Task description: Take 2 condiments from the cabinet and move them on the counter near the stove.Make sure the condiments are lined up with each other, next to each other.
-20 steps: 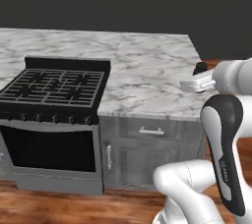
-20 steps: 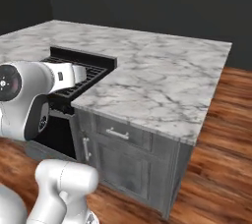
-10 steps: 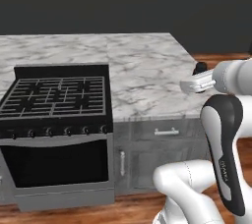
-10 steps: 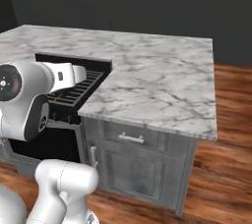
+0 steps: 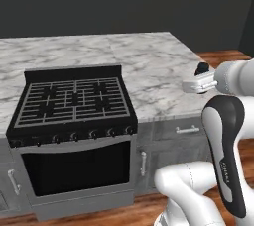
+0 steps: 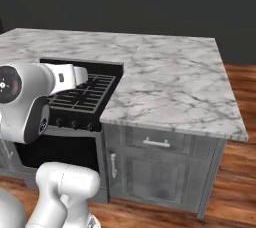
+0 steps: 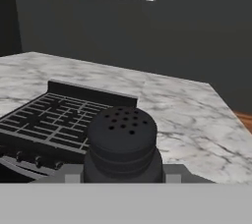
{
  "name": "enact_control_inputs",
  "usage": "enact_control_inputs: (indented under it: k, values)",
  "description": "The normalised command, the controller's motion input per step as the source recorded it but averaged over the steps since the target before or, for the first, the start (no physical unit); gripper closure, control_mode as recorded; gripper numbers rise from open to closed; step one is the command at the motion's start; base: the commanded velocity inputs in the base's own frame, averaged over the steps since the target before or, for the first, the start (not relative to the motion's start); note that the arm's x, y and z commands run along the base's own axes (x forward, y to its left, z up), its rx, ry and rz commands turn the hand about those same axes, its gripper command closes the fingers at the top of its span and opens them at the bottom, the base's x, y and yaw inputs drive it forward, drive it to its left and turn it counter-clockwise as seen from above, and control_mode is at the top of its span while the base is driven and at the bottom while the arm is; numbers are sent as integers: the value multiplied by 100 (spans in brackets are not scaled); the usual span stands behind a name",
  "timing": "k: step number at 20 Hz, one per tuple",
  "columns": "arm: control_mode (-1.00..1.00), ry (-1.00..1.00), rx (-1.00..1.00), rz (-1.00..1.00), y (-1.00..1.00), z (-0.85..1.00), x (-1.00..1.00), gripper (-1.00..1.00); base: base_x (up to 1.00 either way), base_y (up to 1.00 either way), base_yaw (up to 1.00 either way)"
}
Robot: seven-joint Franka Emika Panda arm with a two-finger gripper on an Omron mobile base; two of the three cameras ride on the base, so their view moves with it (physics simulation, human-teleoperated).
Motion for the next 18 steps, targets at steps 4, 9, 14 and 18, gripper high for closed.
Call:
enact_control_inputs:
  k: [4, 9, 14, 18]
  values:
    - [100, 0, 0, 0, 0, 0, 0, 100, 15, 36, 5]
    - [100, 0, 0, 0, 0, 0, 0, 100, 13, 35, 15]
    - [100, 0, 0, 0, 0, 0, 0, 100, 16, 45, 3]
    - [100, 0, 0, 0, 0, 0, 0, 100, 26, 49, 0]
